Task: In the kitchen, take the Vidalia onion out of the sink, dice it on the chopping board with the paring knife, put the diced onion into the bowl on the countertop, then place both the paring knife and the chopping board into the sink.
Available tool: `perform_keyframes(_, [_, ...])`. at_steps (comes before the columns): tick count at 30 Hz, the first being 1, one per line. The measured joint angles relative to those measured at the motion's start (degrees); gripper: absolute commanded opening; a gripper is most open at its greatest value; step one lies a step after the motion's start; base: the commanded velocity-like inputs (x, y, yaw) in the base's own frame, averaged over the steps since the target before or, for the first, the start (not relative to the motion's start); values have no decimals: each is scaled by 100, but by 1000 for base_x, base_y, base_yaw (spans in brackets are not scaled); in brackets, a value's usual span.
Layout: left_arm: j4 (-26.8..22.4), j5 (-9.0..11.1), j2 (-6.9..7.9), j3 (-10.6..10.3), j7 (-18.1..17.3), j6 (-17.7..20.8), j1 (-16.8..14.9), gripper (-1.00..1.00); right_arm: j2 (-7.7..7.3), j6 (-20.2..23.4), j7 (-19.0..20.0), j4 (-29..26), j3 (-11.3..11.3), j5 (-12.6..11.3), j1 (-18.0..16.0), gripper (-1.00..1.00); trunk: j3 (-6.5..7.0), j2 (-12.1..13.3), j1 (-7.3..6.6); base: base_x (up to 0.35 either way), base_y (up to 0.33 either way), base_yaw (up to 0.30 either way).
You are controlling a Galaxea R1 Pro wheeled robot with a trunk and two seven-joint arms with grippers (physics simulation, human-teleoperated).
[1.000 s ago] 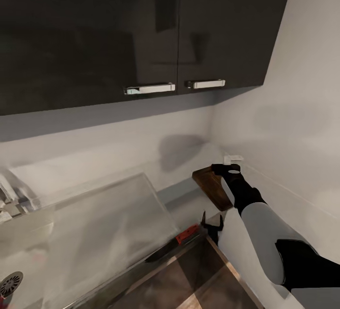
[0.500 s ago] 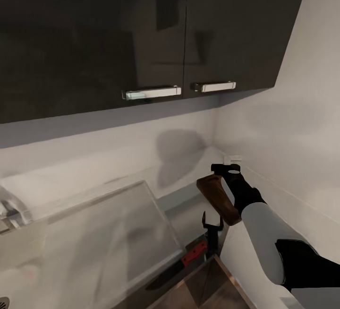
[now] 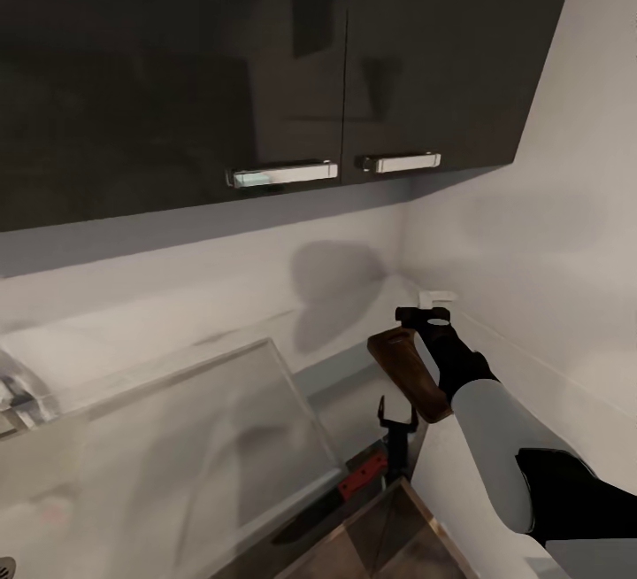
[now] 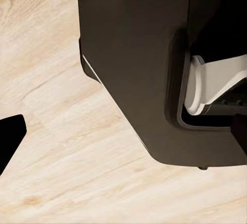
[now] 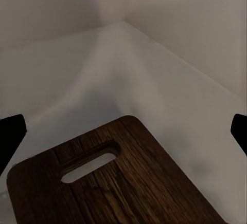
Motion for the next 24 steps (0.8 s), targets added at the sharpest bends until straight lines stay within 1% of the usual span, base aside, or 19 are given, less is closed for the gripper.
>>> perform_keyframes(11, [8,0,0,0,0,-7,0,100,0,0,0,0,0,0,0,100,0,0,0,0,-77,0])
perform_keyframes(24, [15,0,0,1,-9,-5,0,100,0,4,0,0,0,0,0,100,0,0,0,25,-33,0])
